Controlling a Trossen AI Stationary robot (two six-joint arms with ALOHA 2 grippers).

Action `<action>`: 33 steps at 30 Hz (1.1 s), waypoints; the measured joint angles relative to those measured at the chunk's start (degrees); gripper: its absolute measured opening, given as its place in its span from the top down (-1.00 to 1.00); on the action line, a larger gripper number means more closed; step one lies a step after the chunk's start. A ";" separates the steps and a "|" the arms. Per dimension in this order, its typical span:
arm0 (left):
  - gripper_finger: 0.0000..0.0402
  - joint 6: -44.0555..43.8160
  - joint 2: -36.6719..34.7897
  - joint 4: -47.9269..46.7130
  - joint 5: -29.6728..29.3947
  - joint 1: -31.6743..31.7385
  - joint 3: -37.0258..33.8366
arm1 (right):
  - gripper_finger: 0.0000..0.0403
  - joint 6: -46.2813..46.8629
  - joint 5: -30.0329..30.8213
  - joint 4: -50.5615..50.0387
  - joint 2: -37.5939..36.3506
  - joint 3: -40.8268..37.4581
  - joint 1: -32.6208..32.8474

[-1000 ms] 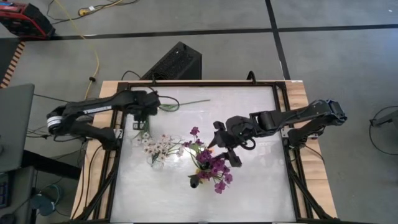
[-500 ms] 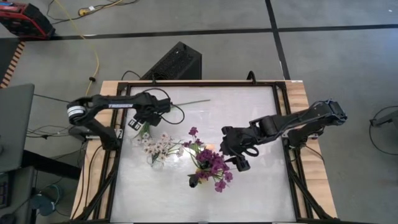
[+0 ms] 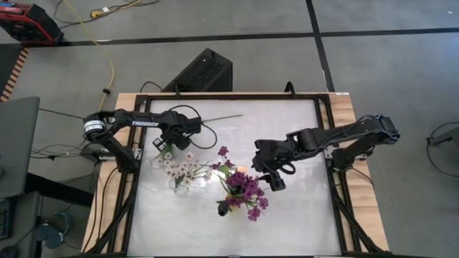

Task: Sort flowers into vase by color
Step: Put the white flowers into the transparent vase

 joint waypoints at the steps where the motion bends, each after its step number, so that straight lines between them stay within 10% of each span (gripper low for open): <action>1: 0.42 1.26 0.00 -0.02 -0.64 0.05 -0.92 | -0.27 0.01 0.00 0.00 0.00 0.00 -0.25; 13: 0.42 10.35 -0.31 11.30 -3.11 -0.09 -10.48 | -0.27 -1.50 -0.03 0.25 0.00 0.00 -0.60; 21: 0.92 4.43 -0.22 12.15 -2.56 -0.13 -10.86 | -0.27 -2.65 -0.04 0.74 0.00 0.00 -0.96; 33: 1.00 -2.97 -12.25 7.77 -2.10 -1.42 -11.24 | -0.27 -2.58 -0.09 0.86 0.00 0.00 -1.71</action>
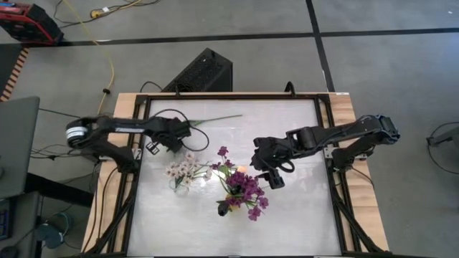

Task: Sort flowers into vase by color
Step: Put the white flowers into the transparent vase

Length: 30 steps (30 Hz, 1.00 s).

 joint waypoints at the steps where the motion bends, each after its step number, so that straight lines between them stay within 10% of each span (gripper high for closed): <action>1: 1.00 -1.11 -1.90 -0.41 0.00 0.00 0.00 | -0.27 0.00 0.00 0.02 0.00 0.00 -0.01; 24: 1.00 -41.44 -46.08 20.39 4.49 -0.02 0.17 | -0.27 4.05 -0.02 0.04 0.00 0.00 -1.60; 30: 1.00 -61.12 -54.32 25.94 17.27 0.00 0.20 | -0.27 6.91 -0.02 0.04 0.00 0.00 -1.88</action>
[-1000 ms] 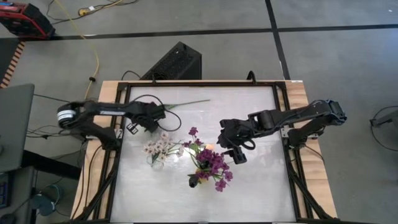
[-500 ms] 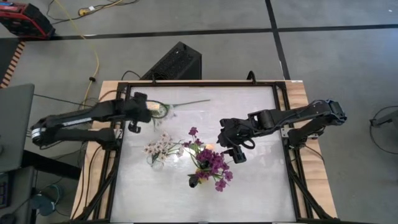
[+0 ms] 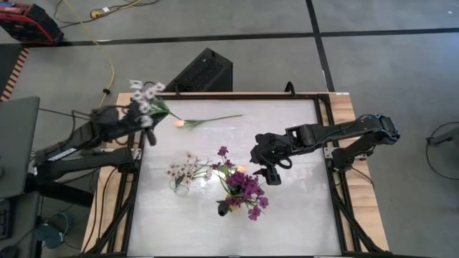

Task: Sort flowers into vase by color
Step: Put the white flowers into the transparent vase

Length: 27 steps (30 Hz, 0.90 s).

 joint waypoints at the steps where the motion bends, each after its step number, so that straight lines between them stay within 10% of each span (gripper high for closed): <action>1: 1.00 -2.52 -1.08 0.47 4.46 0.00 0.00 | -0.27 0.45 0.00 0.00 0.00 0.00 0.00; 14: 1.00 -29.48 -4.85 31.76 44.63 -1.10 0.07 | -0.27 2.82 0.00 1.40 0.00 0.00 -0.37; 21: 1.00 -31.86 -0.33 40.52 52.44 -10.91 0.04 | -0.27 4.02 -0.02 1.42 0.00 0.00 -0.66; 27: 1.00 -24.88 1.53 29.28 55.59 -21.13 0.02 | -0.27 4.35 0.00 1.45 0.00 0.00 -0.73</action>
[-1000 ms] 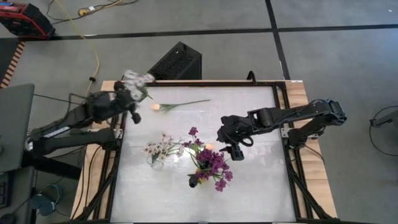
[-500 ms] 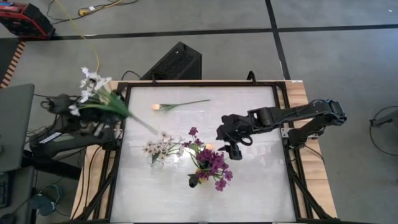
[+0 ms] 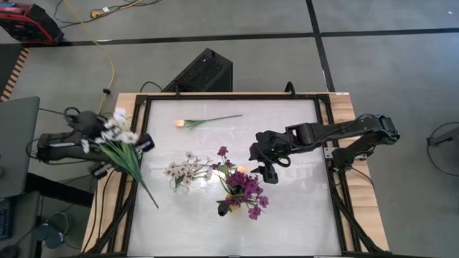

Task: Sort flowers into vase by color
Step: Put the white flowers into the transparent vase

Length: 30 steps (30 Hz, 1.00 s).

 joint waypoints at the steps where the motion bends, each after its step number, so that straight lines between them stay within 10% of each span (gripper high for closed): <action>1: 1.00 2.01 -0.25 -3.14 -1.14 -1.05 0.00 | -0.27 -0.01 0.00 0.01 0.00 0.00 -0.03; 10: 1.00 15.20 -4.46 -27.13 -17.62 -2.90 -0.02 | -0.27 -0.48 0.00 0.94 0.00 0.00 -0.07; 30: 1.00 18.11 -4.83 -40.94 -27.61 -2.91 -2.39 | -0.27 -1.16 0.00 1.13 0.00 0.00 -0.06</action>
